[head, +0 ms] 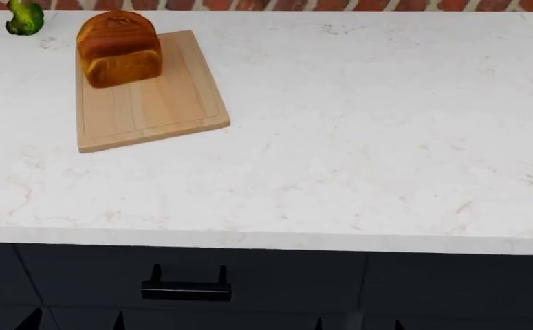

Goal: Pick up the wedge of cheese and place it on the slice of bread to prepare a simple cheese on bread dish.

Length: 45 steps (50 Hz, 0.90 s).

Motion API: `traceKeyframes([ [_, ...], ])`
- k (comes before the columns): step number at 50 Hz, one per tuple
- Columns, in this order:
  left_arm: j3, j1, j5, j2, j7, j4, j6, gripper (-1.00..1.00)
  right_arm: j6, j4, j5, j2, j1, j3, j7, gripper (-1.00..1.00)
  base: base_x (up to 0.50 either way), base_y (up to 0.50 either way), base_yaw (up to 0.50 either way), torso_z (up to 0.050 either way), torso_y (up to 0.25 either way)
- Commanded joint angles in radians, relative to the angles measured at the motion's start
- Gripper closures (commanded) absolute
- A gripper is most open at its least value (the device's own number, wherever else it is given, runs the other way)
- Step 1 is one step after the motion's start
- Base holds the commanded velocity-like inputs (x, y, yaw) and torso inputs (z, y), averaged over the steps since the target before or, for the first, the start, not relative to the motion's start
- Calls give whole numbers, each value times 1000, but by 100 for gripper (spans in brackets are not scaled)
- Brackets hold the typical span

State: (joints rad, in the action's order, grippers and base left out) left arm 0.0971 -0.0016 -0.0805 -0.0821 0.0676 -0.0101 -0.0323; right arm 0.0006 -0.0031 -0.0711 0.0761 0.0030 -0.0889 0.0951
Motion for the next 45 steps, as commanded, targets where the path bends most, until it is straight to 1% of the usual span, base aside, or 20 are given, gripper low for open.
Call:
traceKeyframes([
  [1, 19, 5, -16, -16, 12, 10, 1, -100, -6, 3, -14, 13, 0, -15, 17, -100, 0, 0, 0, 50, 0],
  [13, 39, -1, -20, -29, 21, -8, -16, -100, -4, 2, -24, 27, 0, -34, 34, -100, 0, 0, 0, 50, 0],
  [16, 30, -2, -47, -27, 22, -4, -8, -100, -1, 2, -27, 30, 2, -37, 37, -100, 0, 0, 0, 50, 0],
  [18, 28, -7, -31, -24, 51, -7, 9, -100, 5, -3, -30, 32, 2, -38, 41, -100, 0, 0, 0, 0, 0],
  [21, 31, -2, -49, -29, 41, 7, 3, -100, 2, -4, -32, 35, 2, -44, 42, -100, 0, 0, 0, 0, 0],
  [22, 38, -3, -24, -32, 58, 14, 21, -100, 3, -4, -35, 36, 2, -43, 43, -100, 0, 0, 0, 0, 0],
  [23, 37, -3, -30, -31, 54, 5, 0, -100, 3, -3, -37, 37, 3, -44, 43, -100, 0, 0, 0, 0, 0],
  [28, 37, -3, -30, -31, 54, 5, 0, -100, 3, -3, -37, 37, 3, -44, 43, -100, 0, 0, 0, 0, 0],
  [29, -59, 4, 56, 49, -33, 11, 15, -100, 16, -11, 56, -55, -6, 63, -59, -100, 0, 0, 0, 0, 0],
  [40, -35, 1, 30, 27, -5, 8, 28, -100, 9, -7, 38, -26, -8, 28, -23, -100, 0, 0, 0, 0, 0],
  [45, -30, -1, 49, 23, 38, 20, 62, -100, 19, -21, 42, -15, -10, 21, -1, -100, 0, 0, 0, 0, 0],
])
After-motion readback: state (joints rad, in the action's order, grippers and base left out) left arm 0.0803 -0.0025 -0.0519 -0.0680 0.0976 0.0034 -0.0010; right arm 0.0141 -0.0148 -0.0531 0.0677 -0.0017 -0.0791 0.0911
